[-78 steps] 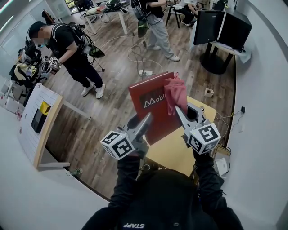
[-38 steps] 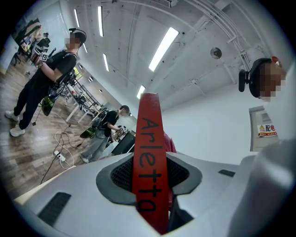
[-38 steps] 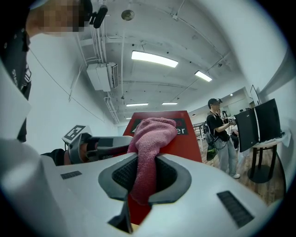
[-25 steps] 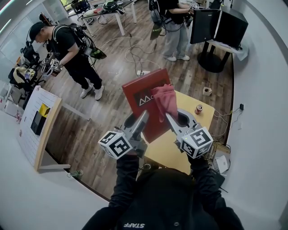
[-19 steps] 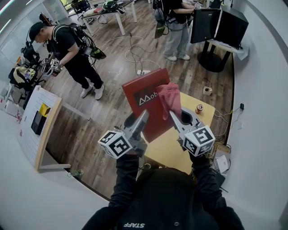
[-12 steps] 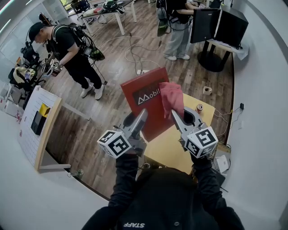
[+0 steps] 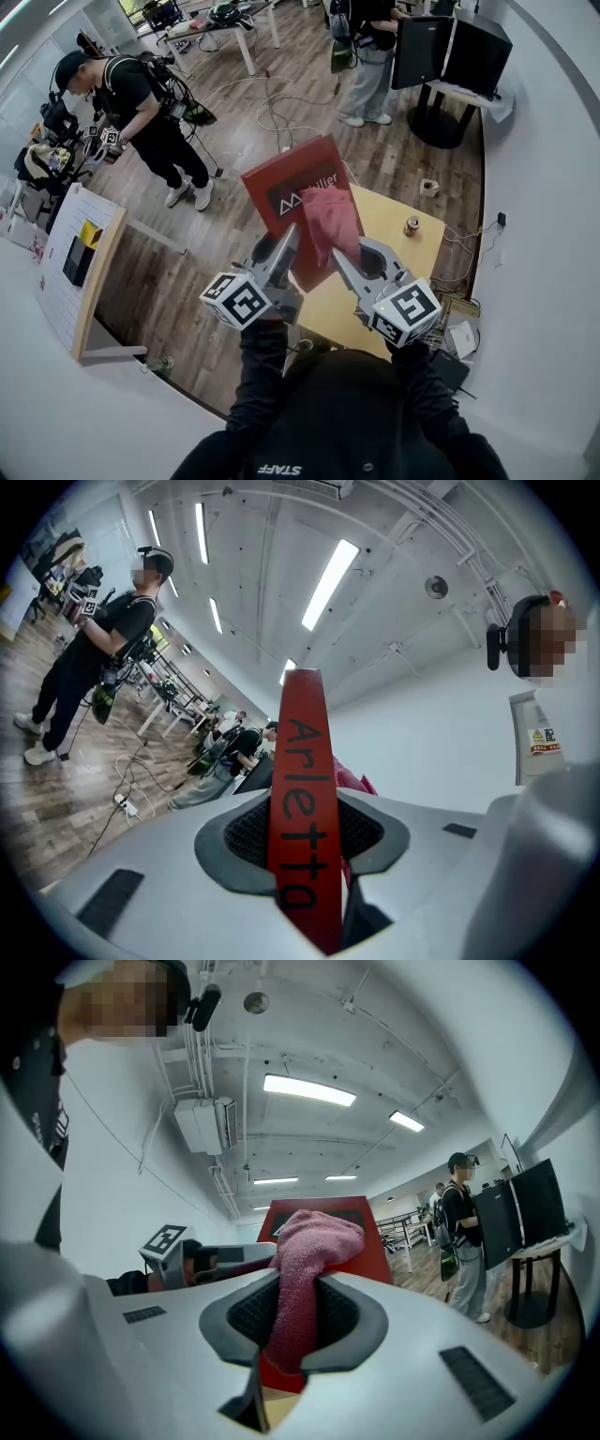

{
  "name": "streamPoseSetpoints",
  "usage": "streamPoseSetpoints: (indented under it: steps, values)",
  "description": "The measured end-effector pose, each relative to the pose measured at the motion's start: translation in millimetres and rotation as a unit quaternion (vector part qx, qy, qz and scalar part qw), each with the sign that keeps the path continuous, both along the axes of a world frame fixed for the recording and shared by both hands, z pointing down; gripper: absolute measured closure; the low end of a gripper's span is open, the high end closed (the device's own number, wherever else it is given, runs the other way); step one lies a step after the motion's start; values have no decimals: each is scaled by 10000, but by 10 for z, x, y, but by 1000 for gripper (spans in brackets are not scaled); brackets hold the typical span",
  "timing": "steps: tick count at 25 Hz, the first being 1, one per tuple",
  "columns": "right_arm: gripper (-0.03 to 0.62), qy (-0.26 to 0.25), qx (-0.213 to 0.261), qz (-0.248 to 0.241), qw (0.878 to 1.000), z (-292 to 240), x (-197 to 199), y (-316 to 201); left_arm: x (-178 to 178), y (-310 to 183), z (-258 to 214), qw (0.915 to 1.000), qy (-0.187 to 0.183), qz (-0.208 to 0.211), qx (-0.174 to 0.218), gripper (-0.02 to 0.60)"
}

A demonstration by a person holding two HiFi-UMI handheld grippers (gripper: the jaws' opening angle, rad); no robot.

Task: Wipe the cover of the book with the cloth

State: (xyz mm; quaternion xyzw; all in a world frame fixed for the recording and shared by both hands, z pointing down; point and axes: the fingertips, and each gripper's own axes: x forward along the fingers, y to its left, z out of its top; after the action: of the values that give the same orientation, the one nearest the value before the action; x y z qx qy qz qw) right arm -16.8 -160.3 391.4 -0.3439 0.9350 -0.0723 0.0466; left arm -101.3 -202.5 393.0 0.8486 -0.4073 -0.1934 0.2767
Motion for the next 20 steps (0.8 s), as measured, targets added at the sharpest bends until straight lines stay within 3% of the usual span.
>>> streamPoseSetpoints:
  steps: [8, 20]
  values:
    - [517, -14, -121, -443, 9989, 90, -309, 162, -11, 8, -48, 10000, 89, -28, 15, 402]
    - [516, 98, -230, -271, 9993, 228, -198, 2, -1, 21, -62, 9999, 158, -13, 19, 402]
